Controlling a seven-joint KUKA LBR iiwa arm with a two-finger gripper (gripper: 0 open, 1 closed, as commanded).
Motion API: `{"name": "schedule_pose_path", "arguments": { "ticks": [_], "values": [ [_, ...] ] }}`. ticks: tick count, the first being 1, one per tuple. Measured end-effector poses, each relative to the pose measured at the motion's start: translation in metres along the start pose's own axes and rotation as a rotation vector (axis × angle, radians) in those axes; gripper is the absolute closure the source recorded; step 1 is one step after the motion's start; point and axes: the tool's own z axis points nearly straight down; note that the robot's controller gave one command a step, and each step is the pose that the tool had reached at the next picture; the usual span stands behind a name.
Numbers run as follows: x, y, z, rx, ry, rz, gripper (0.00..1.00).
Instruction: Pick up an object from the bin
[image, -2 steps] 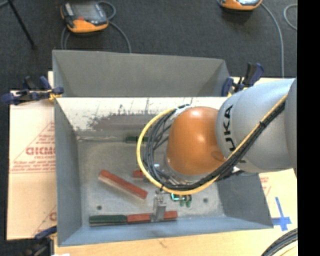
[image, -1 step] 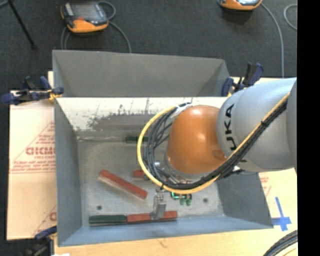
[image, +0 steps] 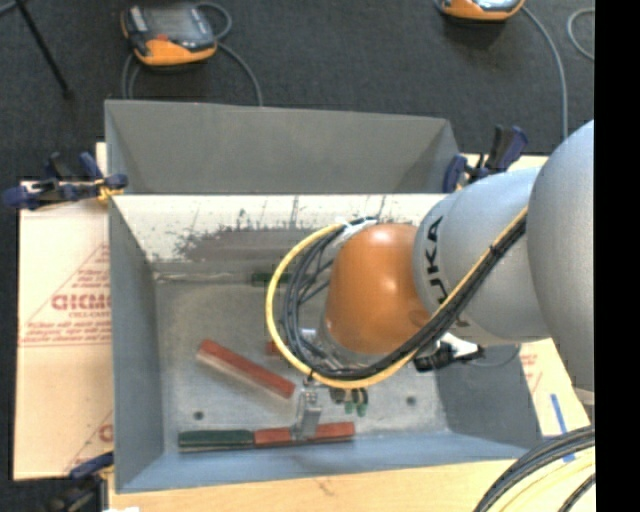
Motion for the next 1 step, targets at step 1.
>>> {"name": "schedule_pose_path", "arguments": {
  "ticks": [1],
  "values": [
    [0.0016, 0.0079, 0.06, 0.001, 0.007, 0.08, 1.0]
  ]
}}
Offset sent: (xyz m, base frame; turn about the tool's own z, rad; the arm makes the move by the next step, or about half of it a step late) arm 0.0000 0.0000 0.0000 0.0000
